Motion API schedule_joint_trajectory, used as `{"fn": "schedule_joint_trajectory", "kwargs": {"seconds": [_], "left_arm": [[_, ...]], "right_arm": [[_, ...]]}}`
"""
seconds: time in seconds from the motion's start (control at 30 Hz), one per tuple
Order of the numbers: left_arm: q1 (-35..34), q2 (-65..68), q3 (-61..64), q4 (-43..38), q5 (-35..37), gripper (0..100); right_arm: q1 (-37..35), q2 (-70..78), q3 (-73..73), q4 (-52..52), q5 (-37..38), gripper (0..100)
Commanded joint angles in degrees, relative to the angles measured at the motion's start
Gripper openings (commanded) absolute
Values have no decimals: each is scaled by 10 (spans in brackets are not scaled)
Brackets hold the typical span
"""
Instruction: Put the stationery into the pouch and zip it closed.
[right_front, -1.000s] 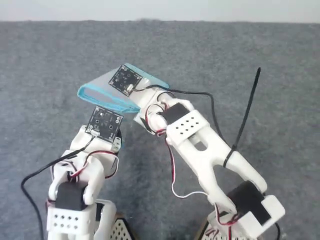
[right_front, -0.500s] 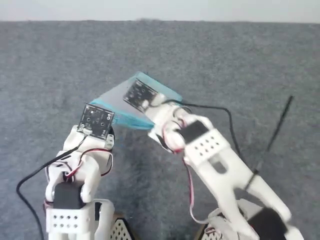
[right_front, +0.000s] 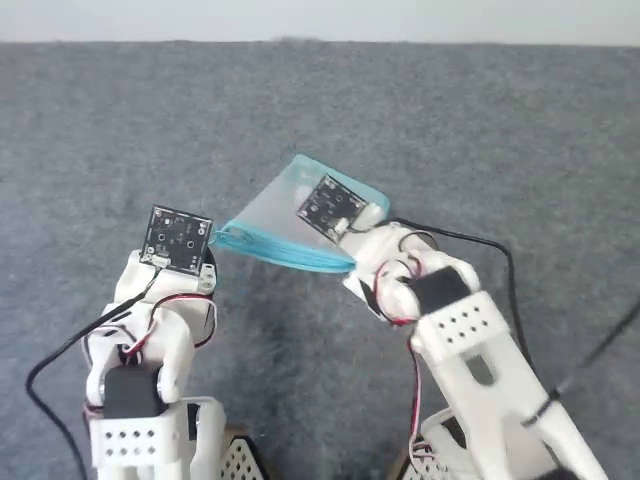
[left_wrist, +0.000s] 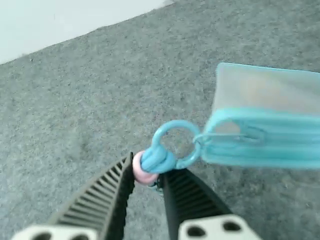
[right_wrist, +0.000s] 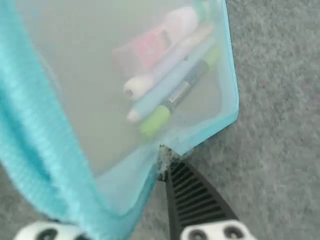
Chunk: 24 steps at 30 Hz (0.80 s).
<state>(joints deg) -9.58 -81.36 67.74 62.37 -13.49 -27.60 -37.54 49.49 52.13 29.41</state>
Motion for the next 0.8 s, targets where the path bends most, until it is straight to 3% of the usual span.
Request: {"fn": "schedule_joint_trajectory", "kwargs": {"seconds": [0.0, 0.37, 0.5, 0.67, 0.77], "left_arm": [[-16, -1, -14, -25, 1, 9], [-15, -1, -1, -32, -2, 9], [4, -1, 26, -51, -3, 17], [95, -1, 63, -52, 0, 140], [127, -1, 80, -55, 1, 154]], "right_arm": [[63, -62, 14, 55, 46, 6], [187, -87, 17, 87, 129, 6], [186, -87, 17, 87, 91, 8], [187, -94, 13, 115, 30, 16], [187, -94, 14, 134, 0, 69]]}}
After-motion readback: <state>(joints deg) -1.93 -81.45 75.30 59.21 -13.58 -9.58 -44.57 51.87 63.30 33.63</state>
